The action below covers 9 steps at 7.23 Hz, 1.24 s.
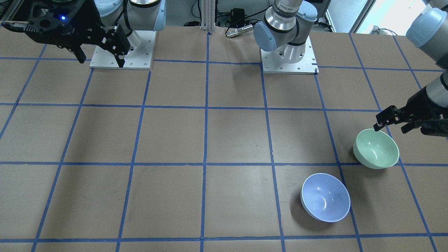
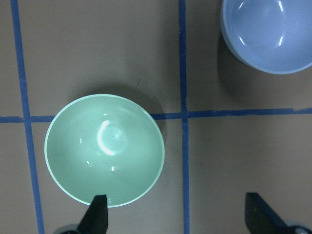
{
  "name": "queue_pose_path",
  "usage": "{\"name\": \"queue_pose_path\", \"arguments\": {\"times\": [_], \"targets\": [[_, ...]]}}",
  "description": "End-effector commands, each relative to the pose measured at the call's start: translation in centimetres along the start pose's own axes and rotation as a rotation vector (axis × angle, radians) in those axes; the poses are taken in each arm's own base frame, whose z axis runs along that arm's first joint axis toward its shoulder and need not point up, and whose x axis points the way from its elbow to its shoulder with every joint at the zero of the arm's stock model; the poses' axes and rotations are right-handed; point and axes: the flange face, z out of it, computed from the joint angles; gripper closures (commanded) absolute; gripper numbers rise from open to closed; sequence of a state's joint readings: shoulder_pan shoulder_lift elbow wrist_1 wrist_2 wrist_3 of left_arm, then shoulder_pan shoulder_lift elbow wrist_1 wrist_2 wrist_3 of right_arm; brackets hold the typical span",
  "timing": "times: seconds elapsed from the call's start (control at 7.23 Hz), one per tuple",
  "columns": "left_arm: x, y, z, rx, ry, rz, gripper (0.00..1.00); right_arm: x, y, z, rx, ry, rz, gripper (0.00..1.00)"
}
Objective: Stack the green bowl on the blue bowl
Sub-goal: 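Move the left gripper toward the pale green bowl and lower to its rim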
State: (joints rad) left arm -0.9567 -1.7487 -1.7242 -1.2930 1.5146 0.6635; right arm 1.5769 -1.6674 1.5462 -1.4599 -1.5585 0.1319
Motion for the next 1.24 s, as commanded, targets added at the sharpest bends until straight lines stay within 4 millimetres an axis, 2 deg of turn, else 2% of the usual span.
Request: {"name": "queue_pose_path", "arguments": {"times": [0.0, 0.14, 0.55, 0.69, 1.11], "targets": [[-6.2, 1.6, 4.5, 0.039, 0.063, 0.005, 0.0, 0.0, 0.0, 0.1, -0.001, 0.0, 0.0, 0.0], [-8.3, 2.4, 6.0, 0.067, 0.069, 0.007, 0.0, 0.0, 0.0, 0.0, -0.001, 0.0, 0.0, 0.0], [-11.4, 1.5, 10.4, 0.096, 0.095, 0.032, 0.0, 0.0, 0.0, 0.0, 0.0, 0.0, 0.0, 0.0], [-13.2, 2.0, 11.6, 0.105, 0.108, 0.006, 0.0, 0.0, 0.0, 0.1, -0.003, 0.0, 0.0, 0.0], [-14.1, 1.9, 14.9, 0.097, 0.159, 0.022, 0.0, 0.1, 0.0, 0.0, -0.001, 0.0, 0.002, 0.0]]}}
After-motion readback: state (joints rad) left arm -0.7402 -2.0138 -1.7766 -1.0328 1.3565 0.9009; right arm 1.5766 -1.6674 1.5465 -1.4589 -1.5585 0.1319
